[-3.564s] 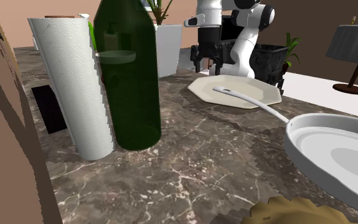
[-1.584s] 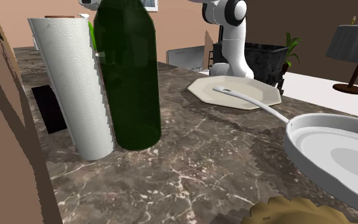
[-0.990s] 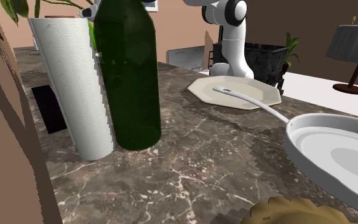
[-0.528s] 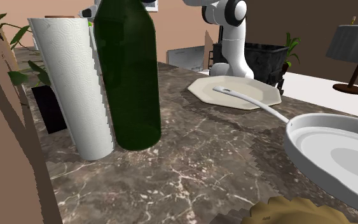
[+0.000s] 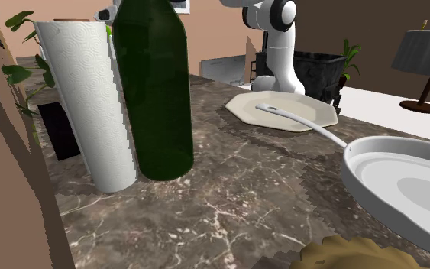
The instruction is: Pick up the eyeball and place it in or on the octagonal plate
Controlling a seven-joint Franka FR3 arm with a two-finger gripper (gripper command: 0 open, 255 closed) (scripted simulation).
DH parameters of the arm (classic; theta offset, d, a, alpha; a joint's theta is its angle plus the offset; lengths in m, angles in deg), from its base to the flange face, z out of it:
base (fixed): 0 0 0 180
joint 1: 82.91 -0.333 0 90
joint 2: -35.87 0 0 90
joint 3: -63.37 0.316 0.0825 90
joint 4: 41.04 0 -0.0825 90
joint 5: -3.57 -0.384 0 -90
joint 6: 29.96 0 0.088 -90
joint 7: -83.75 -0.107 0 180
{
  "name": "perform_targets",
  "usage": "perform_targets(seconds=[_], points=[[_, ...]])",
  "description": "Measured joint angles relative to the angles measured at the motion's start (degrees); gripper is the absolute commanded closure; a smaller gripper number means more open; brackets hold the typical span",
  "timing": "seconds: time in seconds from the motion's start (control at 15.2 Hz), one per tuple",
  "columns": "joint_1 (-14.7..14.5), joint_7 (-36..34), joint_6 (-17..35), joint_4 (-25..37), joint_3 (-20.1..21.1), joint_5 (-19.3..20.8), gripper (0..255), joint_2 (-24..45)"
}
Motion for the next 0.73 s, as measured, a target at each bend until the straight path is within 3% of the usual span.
perform_targets(seconds=[0.73], points=[[0.5,-1.0,-8.8,11.1,-0.3,-0.2,255,2.2]])
